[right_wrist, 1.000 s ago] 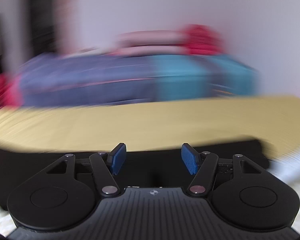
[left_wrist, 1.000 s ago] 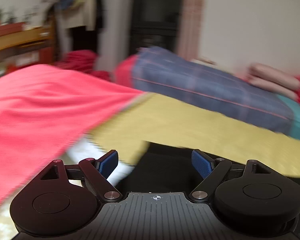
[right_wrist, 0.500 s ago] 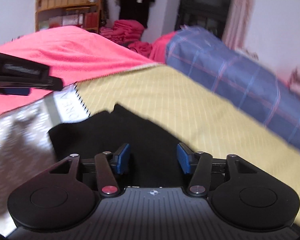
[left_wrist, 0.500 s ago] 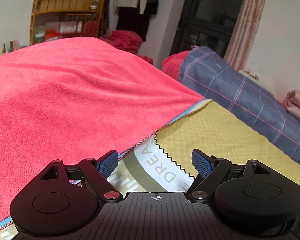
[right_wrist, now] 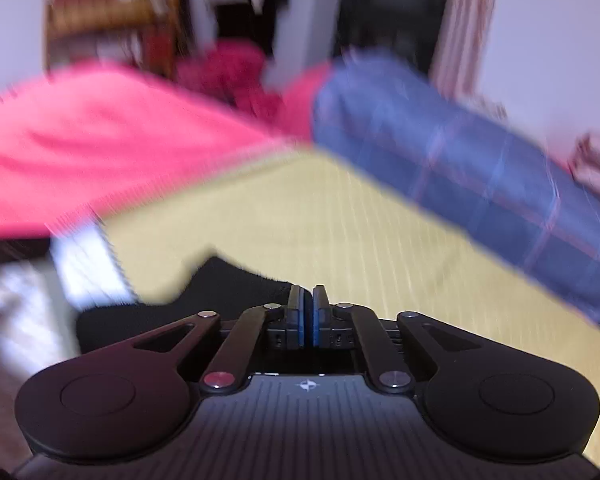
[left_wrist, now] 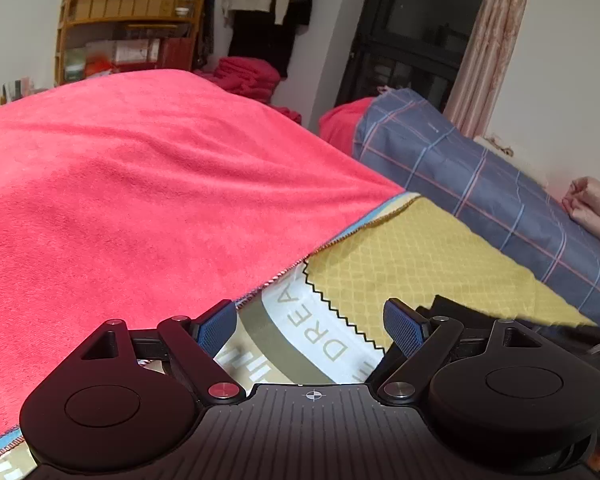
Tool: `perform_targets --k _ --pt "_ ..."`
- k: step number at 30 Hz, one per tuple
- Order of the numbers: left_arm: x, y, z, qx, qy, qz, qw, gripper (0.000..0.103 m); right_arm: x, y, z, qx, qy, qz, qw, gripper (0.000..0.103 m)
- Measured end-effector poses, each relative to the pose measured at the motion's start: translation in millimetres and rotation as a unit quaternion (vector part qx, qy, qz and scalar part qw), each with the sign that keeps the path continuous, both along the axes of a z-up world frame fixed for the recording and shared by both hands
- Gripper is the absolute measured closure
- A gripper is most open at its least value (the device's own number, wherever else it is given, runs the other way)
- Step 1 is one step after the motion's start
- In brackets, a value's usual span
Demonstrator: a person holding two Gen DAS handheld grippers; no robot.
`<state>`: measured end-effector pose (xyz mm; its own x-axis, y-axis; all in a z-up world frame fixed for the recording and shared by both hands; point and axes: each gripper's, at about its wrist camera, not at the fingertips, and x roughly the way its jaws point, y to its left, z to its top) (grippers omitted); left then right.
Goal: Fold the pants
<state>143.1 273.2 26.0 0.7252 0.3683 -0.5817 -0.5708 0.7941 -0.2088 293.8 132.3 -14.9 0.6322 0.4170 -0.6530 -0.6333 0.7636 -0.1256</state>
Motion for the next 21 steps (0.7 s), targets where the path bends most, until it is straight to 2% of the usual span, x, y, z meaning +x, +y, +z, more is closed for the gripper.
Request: perform_targets --k 1,2,4,6,8,10,12,14,15,16,17,18,19,21 --pt "2 -1 -2 0.001 0.004 -0.003 1.0 0.0 1 -2 -5 -0.006 0.002 0.004 1.0 0.093" --pt "4 -2 -3 0.0 0.009 -0.007 0.9999 0.0 -4 -9 2 0.007 -0.011 0.003 1.0 0.087" --pt "7 -4 -5 0.0 0.014 -0.016 0.9998 0.0 -11 -27 19 0.043 -0.01 -0.006 0.999 0.06" --pt "8 -9 -5 0.004 0.015 -0.023 0.9996 0.0 -22 -54 35 0.074 -0.008 -0.016 0.997 0.052" --pt "8 -16 -2 0.013 0.011 -0.03 0.9994 0.0 -34 -83 44 0.106 0.016 -0.027 0.994 0.047" --pt "9 -29 0 0.023 0.008 -0.051 0.9984 0.0 -42 -115 38 0.14 0.065 -0.03 0.988 0.035" --pt "14 -47 0 0.038 0.007 -0.083 0.9958 0.0 -48 -150 22 0.154 0.118 -0.052 0.98 0.033" --pt "22 -68 -5 0.056 0.017 -0.128 0.9901 0.0 -47 -189 8 0.143 0.144 -0.103 0.974 0.041" --pt "28 -78 -9 0.066 0.029 -0.154 0.9854 0.0 -47 -212 6 0.144 0.139 -0.14 0.97 0.044" --pt "34 -87 -16 0.078 0.048 -0.173 0.9806 0.0 -47 -238 8 0.155 0.13 -0.184 0.962 0.042" --pt "40 -95 -23 0.092 0.071 -0.178 0.9771 0.0 -49 -264 12 0.175 0.118 -0.226 0.951 0.042" --pt "45 -100 -29 0.108 0.092 -0.175 0.9744 0.0 -53 -287 18 0.198 0.108 -0.262 0.938 0.036" --pt "48 -102 -33 0.115 0.106 -0.172 0.9727 0.0 -59 -305 23 0.219 0.1 -0.285 0.928 0.034" --pt "47 -96 -34 0.101 0.105 -0.169 0.9749 0.0 -72 -321 31 0.248 0.095 -0.28 0.923 0.033"
